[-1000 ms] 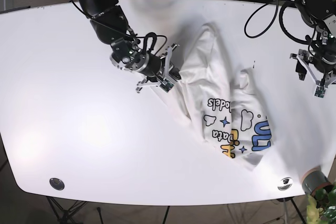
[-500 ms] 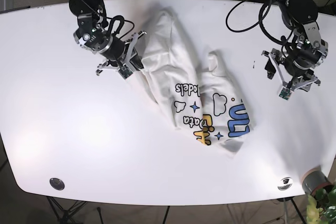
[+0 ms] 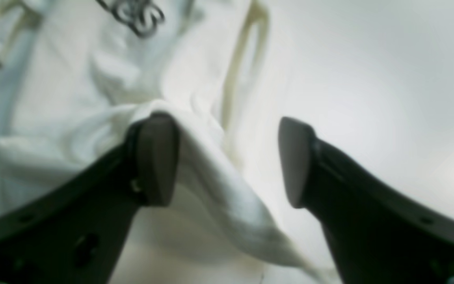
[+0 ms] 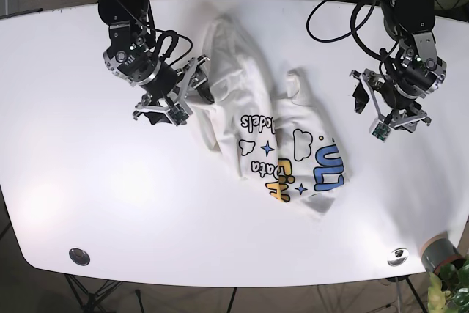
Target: Fold the T-shirt properly
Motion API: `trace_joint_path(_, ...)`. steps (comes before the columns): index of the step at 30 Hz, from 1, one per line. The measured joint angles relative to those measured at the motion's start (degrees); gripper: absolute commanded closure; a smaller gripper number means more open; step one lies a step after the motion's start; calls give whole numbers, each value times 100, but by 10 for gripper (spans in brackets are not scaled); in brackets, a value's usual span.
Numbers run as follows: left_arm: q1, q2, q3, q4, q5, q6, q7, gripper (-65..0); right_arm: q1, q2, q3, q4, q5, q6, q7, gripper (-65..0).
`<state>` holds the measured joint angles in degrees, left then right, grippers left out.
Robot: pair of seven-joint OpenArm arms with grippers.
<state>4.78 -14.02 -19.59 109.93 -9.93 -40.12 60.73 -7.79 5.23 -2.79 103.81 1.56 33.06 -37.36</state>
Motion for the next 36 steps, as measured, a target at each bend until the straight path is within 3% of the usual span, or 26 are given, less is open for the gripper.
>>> trace_joint_path(7, 203, -17, -470, -2, 42, -2, 7, -399, 538, -81, -157, 151, -9, 39, -538, -493)
trace_joint_path(14, 378, -35, -682, 13, 26, 2, -37, -399, 1093, -420, -223, -11, 24, 31, -586, -491)
trace_joint_path(19, 702, -7, -640, 15, 33, 2, 7, -397, 1174, -496, -385, -55, 9, 15, -636, -490)
trace_joint_path(24, 955, 2, -232, 17, -44, -2, -66, -397, 1137, -494, -1008, 20, 15, 48, -638, -490)
trace_joint_path(25, 1040, 11, -186, 22, -35, 0, -66, -397, 1104, -501, -1032, 103, 76, 133, -627, -490)
trace_joint_path(27, 1189, 13, -118, 63, 39, 4, -15, -397, 1062, -450, -1036, 201, 142, 131, -533, -490)
trace_joint_path(32, 1222, 352, 48, 273, 90, 2, -31, -396, 1060, -262, -940, 98, -33, 4, -662, -490)
trace_joint_path(36, 1235, 605, 111, 282, 2, -4, -55, -396, 1054, -136, -1287, -9, 9, 313, -638, -490)
